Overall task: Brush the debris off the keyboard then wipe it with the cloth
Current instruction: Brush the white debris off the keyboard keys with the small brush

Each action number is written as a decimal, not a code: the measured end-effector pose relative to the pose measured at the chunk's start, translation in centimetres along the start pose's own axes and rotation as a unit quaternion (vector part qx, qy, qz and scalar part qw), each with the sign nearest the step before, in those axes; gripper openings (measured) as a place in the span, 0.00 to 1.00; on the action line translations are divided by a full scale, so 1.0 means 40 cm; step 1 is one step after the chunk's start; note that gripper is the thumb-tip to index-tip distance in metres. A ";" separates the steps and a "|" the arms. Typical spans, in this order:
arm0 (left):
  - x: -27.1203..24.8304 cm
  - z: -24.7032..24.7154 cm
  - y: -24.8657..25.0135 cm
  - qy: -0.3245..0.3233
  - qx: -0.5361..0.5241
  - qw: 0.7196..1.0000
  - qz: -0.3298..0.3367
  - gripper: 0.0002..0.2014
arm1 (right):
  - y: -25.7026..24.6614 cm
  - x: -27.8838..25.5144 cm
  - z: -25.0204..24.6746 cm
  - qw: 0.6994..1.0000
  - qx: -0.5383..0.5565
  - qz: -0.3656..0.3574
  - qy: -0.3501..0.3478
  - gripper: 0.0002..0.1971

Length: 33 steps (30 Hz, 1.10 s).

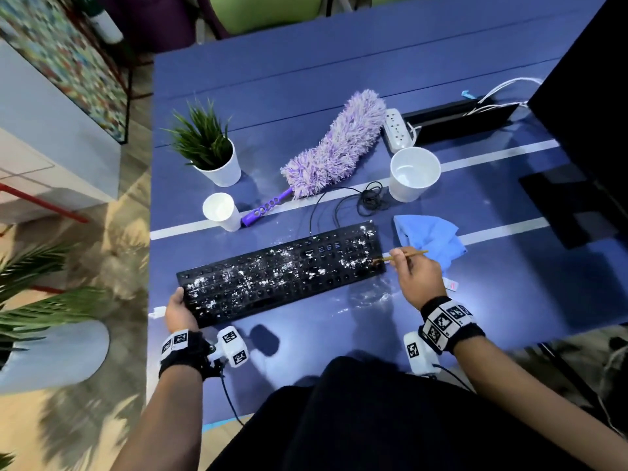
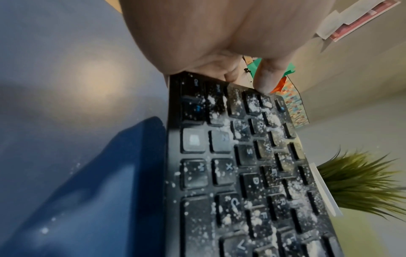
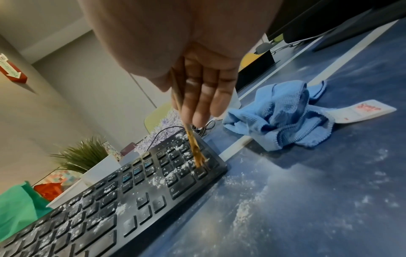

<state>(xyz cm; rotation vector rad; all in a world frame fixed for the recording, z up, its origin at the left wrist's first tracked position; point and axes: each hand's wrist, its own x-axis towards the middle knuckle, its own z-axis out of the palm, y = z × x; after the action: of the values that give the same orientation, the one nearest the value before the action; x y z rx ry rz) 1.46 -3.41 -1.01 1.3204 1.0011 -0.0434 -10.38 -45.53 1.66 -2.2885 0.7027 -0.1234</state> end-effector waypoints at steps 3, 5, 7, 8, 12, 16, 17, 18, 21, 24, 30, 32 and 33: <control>0.027 -0.001 -0.001 -0.010 -0.018 1.000 -0.009 0.11 | -0.016 -0.014 0.027 0.998 -0.048 0.047 -0.004 0.20; 0.050 0.000 -0.004 -0.023 -0.011 1.000 0.003 0.13 | -0.024 -0.015 0.036 0.997 -0.044 0.061 0.028 0.21; 0.062 0.001 0.001 -0.020 -0.006 1.000 -0.003 0.21 | -0.037 -0.017 0.041 0.996 -0.052 0.061 0.048 0.21; 0.072 0.000 0.006 -0.026 -0.020 0.999 -0.024 0.22 | -0.043 -0.020 0.046 0.995 -0.066 0.062 0.043 0.22; 0.073 0.007 0.012 0.001 -0.012 0.999 -0.037 0.33 | -0.067 -0.025 0.044 0.997 -0.028 0.037 0.069 0.16; 0.080 0.011 0.005 0.005 -0.032 0.998 -0.055 0.41 | -0.062 -0.015 0.052 0.998 -0.045 0.033 0.040 0.16; 0.096 0.004 -0.001 0.003 -0.033 0.999 -0.042 0.44 | -0.061 -0.013 0.053 0.998 -0.043 0.039 0.040 0.17; 0.109 -0.002 -0.002 0.005 -0.040 0.998 -0.043 0.47 | -0.065 -0.005 0.047 0.998 -0.029 0.036 0.050 0.19; 0.160 -0.015 -0.022 0.015 -0.062 0.997 -0.038 0.52 | -0.091 0.014 0.024 0.996 0.034 -0.010 0.077 0.23; 0.115 0.000 -0.002 0.000 -0.063 0.997 -0.037 0.46 | -0.129 0.042 0.008 0.992 0.065 -0.062 0.088 0.22; 0.122 -0.005 0.000 -0.008 -0.065 0.998 -0.025 0.43 | -0.153 0.092 0.026 0.990 0.049 -0.089 0.102 0.20; 0.117 -0.004 0.007 -0.017 -0.077 0.997 -0.024 0.40 | -0.140 0.091 0.038 0.994 0.021 -0.077 0.079 0.24; 0.106 0.002 0.011 -0.014 -0.076 0.997 -0.022 0.37 | -0.137 0.088 0.041 0.995 0.012 -0.068 0.073 0.27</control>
<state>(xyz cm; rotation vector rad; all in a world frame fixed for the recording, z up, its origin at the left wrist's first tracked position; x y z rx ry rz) 4.29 -1.24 -3.32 1.1575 0.9899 -0.0187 -4.48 -43.13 3.76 -2.3204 0.6151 -0.3639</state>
